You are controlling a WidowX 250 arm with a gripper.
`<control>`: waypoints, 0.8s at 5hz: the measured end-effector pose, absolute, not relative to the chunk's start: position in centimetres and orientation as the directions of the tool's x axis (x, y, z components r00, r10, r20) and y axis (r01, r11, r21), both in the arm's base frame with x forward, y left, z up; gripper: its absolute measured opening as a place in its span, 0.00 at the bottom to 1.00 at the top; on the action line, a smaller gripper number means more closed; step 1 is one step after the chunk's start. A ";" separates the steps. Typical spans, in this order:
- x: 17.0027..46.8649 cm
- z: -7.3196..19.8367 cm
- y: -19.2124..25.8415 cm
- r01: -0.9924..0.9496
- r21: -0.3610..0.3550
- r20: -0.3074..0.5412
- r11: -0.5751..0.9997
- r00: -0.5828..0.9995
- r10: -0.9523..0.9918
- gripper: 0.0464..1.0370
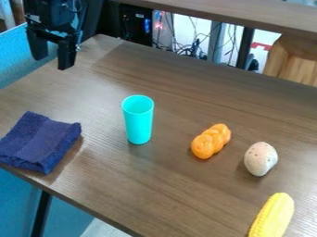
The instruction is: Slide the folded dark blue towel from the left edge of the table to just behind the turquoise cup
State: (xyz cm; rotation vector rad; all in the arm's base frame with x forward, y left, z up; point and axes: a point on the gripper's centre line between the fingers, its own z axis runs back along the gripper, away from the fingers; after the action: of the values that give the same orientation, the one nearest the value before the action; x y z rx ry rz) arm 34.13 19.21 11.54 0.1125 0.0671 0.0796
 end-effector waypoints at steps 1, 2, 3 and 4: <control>33.8 9.6 19.0 -0.069 0.093 -0.112 0.993 0.991 0.079 0.97; 31.2 8.5 17.6 0.020 0.064 -0.139 0.998 0.990 -0.011 0.97; 29.1 10.2 16.6 0.103 0.084 -0.100 0.991 0.990 -0.095 0.97; 27.0 9.6 16.6 0.150 0.129 -0.136 0.980 0.982 -0.132 0.97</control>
State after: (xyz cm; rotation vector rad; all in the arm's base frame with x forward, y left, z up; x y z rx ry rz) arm 26.99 16.62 9.57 0.1390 0.1273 -0.1424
